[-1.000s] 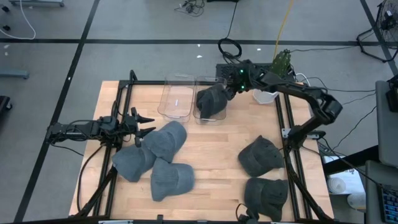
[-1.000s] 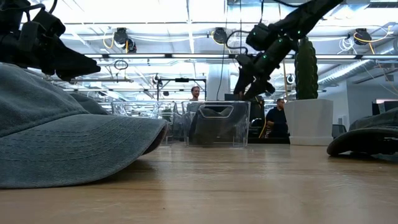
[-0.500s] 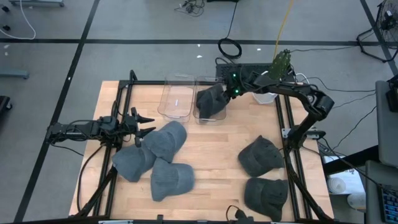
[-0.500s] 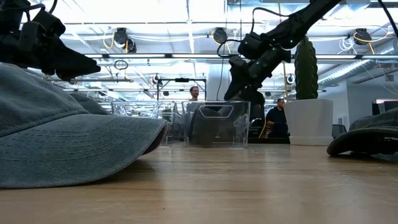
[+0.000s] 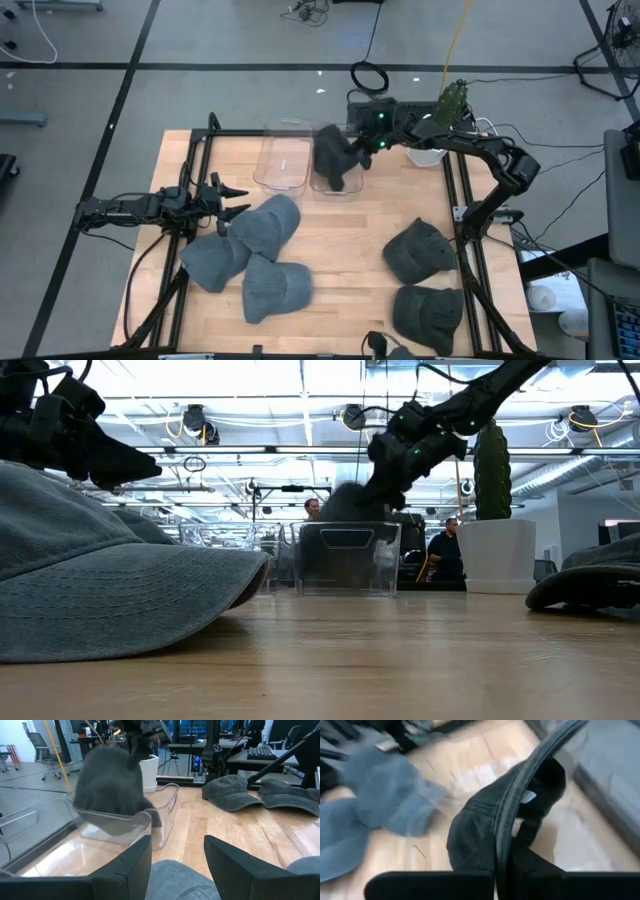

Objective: Pick & Place hat
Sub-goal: Put the top black cap into the left transparent bin

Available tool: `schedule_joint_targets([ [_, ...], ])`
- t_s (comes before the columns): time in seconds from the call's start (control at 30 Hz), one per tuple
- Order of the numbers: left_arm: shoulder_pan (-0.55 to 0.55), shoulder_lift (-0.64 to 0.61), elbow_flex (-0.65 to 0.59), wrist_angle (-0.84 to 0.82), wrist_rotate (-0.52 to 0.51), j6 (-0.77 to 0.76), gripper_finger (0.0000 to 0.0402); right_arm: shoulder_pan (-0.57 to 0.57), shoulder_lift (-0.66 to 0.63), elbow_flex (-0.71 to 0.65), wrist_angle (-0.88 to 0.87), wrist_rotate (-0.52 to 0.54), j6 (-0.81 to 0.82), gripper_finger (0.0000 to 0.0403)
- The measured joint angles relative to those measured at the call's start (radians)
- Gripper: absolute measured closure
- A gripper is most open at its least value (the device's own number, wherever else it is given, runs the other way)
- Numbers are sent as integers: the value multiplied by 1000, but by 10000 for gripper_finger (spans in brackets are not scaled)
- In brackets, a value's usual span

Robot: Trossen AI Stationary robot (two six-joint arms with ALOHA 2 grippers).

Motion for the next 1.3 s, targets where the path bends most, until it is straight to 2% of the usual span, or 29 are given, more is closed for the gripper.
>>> schedule_joint_targets([
  [0.13,-1,0,0,-1,0,0,210,-61,-8,42,-32,-120,-23,400],
  [0.27,0,0,0,0,0,0,210,-106,-11,118,-72,-421,-24,401],
  [0.37,0,0,0,0,0,0,210,-106,-12,155,-71,-594,31,401],
  [0.5,0,0,0,0,0,0,210,-96,-11,169,-63,-942,131,402],
  [0.53,0,0,0,0,0,0,210,-89,-11,169,-59,-985,146,402],
  [0.77,0,0,0,1,0,0,210,-54,-17,170,-23,-985,134,402],
  [1.03,0,0,0,5,0,9,210,36,-16,144,81,-959,125,402],
  [1.17,0,0,0,127,0,29,210,72,-16,144,98,-879,121,402],
  [1.3,0,0,0,301,0,-124,210,95,-16,144,103,-812,99,403],
])
